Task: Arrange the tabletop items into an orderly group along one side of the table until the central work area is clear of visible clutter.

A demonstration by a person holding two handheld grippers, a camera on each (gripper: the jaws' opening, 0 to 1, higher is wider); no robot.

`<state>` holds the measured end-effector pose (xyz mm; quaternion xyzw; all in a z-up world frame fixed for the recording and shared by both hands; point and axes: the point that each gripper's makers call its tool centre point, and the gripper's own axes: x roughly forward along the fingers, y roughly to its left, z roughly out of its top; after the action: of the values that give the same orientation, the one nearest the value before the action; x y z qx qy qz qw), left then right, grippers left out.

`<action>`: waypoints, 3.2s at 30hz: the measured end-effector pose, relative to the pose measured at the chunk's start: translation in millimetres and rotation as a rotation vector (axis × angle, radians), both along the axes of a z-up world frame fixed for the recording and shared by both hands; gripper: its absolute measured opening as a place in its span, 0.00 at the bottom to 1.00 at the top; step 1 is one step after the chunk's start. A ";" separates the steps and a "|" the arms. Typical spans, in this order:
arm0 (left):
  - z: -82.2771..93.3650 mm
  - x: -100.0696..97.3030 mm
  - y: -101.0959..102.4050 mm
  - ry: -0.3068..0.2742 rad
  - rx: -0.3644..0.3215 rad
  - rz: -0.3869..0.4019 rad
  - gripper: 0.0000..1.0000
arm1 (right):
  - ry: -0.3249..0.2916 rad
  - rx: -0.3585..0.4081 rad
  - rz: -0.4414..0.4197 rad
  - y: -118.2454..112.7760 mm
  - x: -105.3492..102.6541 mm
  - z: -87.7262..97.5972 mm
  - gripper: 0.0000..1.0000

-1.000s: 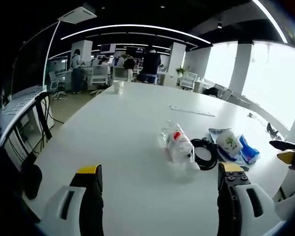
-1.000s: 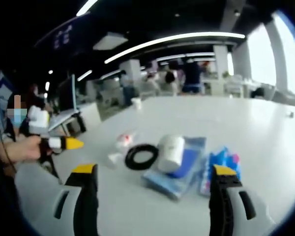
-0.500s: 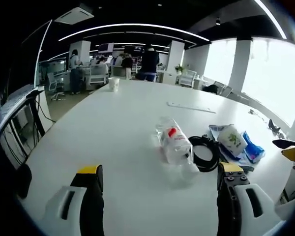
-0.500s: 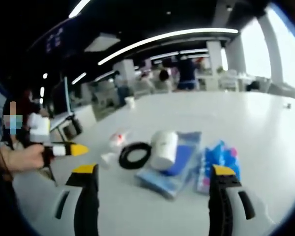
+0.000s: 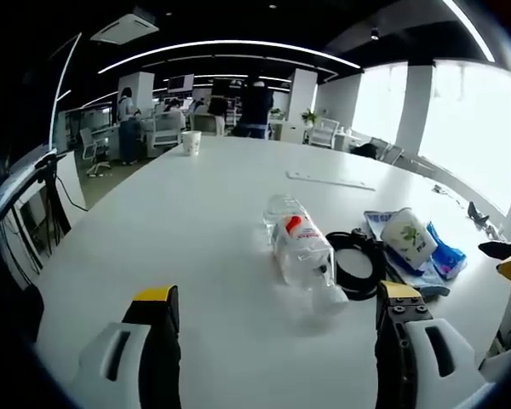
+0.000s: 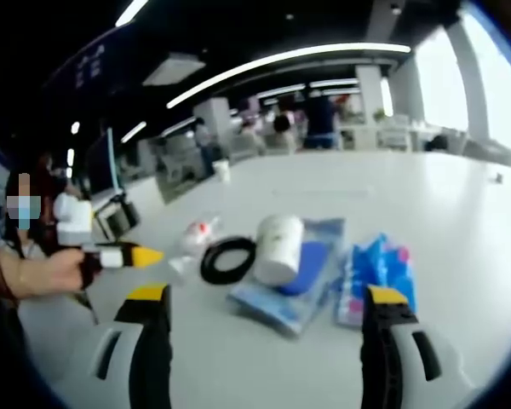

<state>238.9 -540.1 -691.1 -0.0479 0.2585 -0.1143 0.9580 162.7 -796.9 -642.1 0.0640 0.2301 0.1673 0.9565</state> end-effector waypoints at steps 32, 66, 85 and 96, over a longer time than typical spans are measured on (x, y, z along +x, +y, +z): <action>-22.8 13.3 -37.6 -0.117 0.039 0.016 0.70 | 0.026 -0.007 -0.040 -14.4 5.3 -10.5 0.88; -38.2 8.9 -48.5 -0.079 0.043 -0.047 0.24 | 0.020 -0.040 -0.014 -14.5 6.4 -15.4 0.92; -39.1 7.1 -42.7 0.007 0.039 -0.054 0.22 | 0.035 -0.087 0.034 -11.1 3.4 -9.5 1.00; -22.6 5.2 -36.3 0.014 0.048 -0.044 0.22 | 0.007 -0.140 0.049 -12.4 4.9 -5.9 1.00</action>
<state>244.1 -576.4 -713.7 -0.0198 0.2689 -0.1286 0.9543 167.6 -809.3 -647.9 -0.0083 0.2460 0.1741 0.9535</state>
